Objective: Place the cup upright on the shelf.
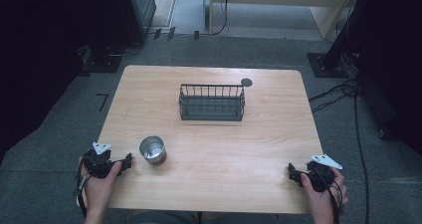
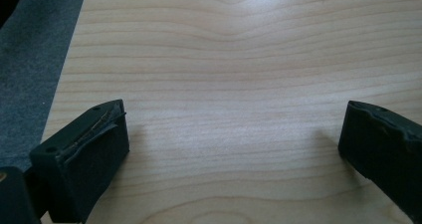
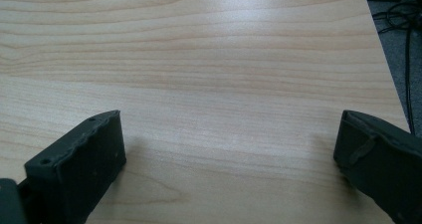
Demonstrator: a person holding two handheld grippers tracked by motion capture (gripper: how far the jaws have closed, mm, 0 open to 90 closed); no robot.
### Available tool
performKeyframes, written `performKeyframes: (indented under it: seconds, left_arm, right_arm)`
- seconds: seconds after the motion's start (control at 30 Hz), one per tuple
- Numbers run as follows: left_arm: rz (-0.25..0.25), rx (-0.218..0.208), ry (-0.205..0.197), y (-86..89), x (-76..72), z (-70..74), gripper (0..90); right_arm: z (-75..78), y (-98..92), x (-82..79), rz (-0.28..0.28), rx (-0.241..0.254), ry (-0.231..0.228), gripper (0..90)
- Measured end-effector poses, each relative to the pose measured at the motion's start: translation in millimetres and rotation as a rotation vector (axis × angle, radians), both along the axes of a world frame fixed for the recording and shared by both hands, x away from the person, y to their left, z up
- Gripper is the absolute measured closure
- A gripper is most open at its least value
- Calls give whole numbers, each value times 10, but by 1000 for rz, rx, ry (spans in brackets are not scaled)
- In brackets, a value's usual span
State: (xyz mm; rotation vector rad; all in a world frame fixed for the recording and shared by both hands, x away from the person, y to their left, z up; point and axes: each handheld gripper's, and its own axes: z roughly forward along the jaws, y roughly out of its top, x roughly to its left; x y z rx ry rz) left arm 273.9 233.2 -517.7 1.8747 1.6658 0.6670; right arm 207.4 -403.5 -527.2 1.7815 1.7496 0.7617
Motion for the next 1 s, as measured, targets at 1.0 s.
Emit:
performKeyframes:
  seconds: [1.0]
  left_arm:
    - [-110, -114, -121, -274, -210, 658, 0]
  right_arm:
    - [0, -2, 0, 2, -3, -1, 0]
